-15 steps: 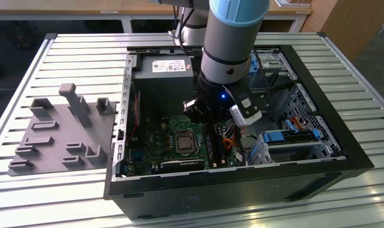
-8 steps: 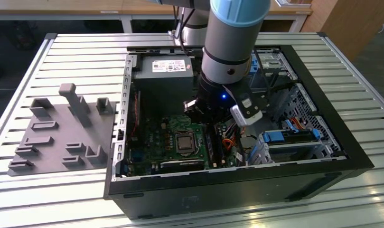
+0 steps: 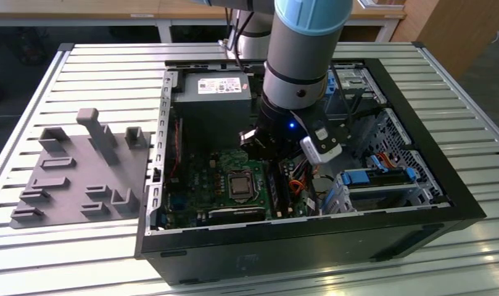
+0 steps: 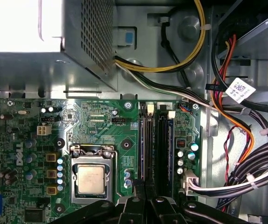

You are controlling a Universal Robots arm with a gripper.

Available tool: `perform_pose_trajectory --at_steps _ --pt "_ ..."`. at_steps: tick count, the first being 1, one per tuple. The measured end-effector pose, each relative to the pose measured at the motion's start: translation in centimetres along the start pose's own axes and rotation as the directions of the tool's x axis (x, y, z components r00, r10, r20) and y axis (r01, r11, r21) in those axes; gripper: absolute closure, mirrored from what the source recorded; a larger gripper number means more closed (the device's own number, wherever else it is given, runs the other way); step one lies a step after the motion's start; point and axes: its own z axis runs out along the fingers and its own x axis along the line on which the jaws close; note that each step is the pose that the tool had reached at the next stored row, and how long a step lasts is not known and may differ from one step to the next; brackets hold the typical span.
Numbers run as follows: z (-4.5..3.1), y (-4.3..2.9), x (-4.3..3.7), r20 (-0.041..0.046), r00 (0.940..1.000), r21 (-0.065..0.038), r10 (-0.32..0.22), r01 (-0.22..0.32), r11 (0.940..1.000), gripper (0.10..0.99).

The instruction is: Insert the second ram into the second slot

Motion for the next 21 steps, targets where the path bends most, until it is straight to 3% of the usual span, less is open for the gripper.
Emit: perform_pose_trajectory --at_steps 21 --pt "0.49 0.01 -0.56 -0.0002 1.0 0.001 0.0 0.0 1.0 0.969"
